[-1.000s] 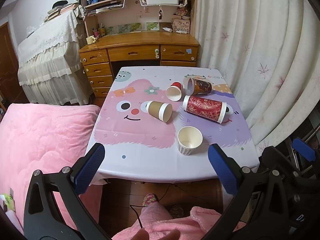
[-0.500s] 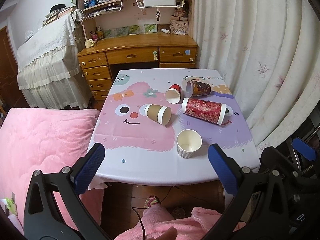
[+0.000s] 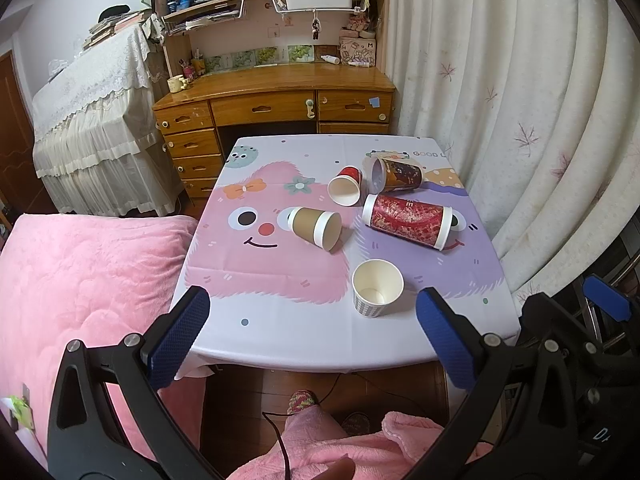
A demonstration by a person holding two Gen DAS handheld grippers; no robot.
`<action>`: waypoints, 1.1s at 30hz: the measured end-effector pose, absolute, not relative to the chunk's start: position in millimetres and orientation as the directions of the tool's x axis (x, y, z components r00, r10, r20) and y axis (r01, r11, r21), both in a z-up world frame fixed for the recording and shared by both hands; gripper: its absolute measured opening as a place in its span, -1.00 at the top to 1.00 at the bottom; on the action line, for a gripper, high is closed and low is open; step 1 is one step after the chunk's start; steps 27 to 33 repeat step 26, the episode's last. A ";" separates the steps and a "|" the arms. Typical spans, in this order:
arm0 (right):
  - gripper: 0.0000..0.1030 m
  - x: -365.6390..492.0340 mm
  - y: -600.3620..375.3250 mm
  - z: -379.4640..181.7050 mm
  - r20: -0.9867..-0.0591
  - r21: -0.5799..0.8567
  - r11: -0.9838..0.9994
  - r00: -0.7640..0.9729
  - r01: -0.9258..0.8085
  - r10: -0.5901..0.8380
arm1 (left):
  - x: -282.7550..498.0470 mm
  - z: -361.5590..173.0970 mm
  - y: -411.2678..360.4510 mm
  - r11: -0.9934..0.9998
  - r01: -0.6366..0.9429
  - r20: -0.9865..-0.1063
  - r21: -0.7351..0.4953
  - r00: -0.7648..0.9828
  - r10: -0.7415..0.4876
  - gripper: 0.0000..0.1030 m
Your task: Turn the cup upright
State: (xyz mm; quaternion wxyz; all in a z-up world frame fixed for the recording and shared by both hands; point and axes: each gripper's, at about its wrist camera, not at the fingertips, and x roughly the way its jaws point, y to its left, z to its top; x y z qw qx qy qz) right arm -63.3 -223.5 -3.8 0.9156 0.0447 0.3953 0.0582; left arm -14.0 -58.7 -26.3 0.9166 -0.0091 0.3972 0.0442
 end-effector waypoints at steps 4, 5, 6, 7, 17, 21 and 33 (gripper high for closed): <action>-0.99 -61.2 -223.0 -3.6 -0.720 0.129 0.989 0.679 -0.071 0.143 | -13.5 -26.4 -59.1 0.996 -0.088 -0.730 0.020 0.680 0.075 -0.99; -0.99 -61.2 -222.9 -3.4 -0.720 0.129 0.989 0.680 -0.070 0.143 | -14.8 -26.3 -58.3 0.996 -0.088 -0.729 0.019 0.680 0.074 -0.99; -0.99 -61.2 -223.3 -3.6 -0.719 0.128 0.989 0.680 -0.070 0.142 | -14.2 -26.4 -58.6 0.996 -0.089 -0.729 0.019 0.680 0.075 -0.99; -0.99 -61.0 -223.1 -3.6 -0.719 0.129 0.989 0.680 -0.070 0.142 | -14.6 -26.4 -58.4 0.996 -0.088 -0.730 0.019 0.679 0.074 -0.99; -0.99 -60.3 -224.0 -3.5 -0.721 0.130 0.989 0.678 -0.070 0.143 | -10.0 -27.0 -57.2 0.996 -0.086 -0.733 0.016 0.676 0.070 -0.99; -0.99 -59.7 -224.2 -3.4 -0.722 0.130 0.989 0.677 -0.068 0.142 | -10.0 -27.0 -56.9 0.996 -0.085 -0.733 0.017 0.677 0.071 -0.99; -0.99 -58.6 -221.3 -5.9 -0.727 0.135 0.989 0.672 -0.066 0.144 | -9.7 -26.7 -54.0 0.996 -0.087 -0.734 0.017 0.676 0.071 -0.99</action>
